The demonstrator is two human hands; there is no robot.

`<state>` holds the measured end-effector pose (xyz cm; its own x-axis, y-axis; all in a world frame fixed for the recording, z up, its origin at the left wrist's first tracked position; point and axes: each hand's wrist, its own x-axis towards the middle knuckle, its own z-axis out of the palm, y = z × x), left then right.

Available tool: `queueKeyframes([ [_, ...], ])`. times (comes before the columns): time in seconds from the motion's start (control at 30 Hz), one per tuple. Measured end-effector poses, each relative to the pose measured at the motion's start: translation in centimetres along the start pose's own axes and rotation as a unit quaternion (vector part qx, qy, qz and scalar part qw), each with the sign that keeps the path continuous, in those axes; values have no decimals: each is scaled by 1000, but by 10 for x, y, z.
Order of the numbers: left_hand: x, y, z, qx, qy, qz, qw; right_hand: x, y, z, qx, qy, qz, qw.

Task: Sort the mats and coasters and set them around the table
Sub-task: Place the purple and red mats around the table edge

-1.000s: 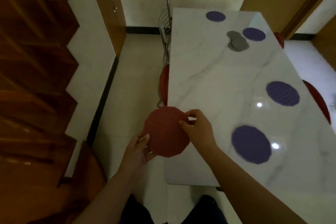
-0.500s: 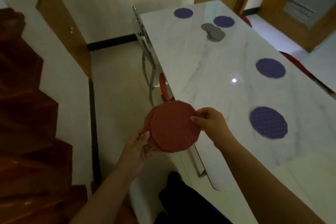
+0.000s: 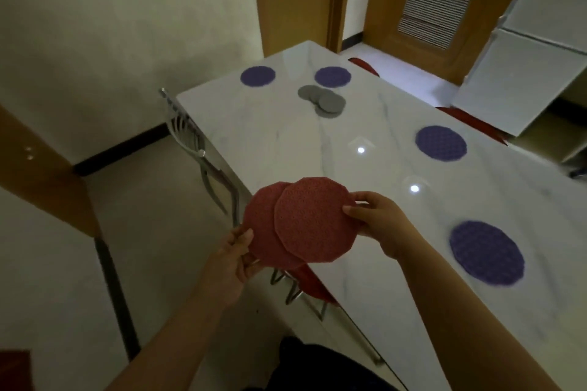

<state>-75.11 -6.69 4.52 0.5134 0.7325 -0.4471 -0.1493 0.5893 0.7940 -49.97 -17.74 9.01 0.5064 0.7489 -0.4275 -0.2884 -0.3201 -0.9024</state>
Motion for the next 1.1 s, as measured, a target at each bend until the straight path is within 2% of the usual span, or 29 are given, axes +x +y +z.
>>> queueKeyframes([
  [0.2,68,27,10,20,-49,-50,997,20,0,6,89,113,18,989],
  [0.33,121,42,13,49,-86,-105,990,24,12,-1,158,217,42,962],
  [0.57,206,79,2,105,-159,-184,964,16,42,40,303,393,42,867],
  [0.73,254,109,16,108,-185,-166,963,26,72,75,338,501,61,794],
  [0.87,270,123,32,101,-199,-167,960,47,95,96,359,537,79,760],
  [1.1,277,127,28,107,-202,-187,955,74,117,102,353,550,114,748],
])
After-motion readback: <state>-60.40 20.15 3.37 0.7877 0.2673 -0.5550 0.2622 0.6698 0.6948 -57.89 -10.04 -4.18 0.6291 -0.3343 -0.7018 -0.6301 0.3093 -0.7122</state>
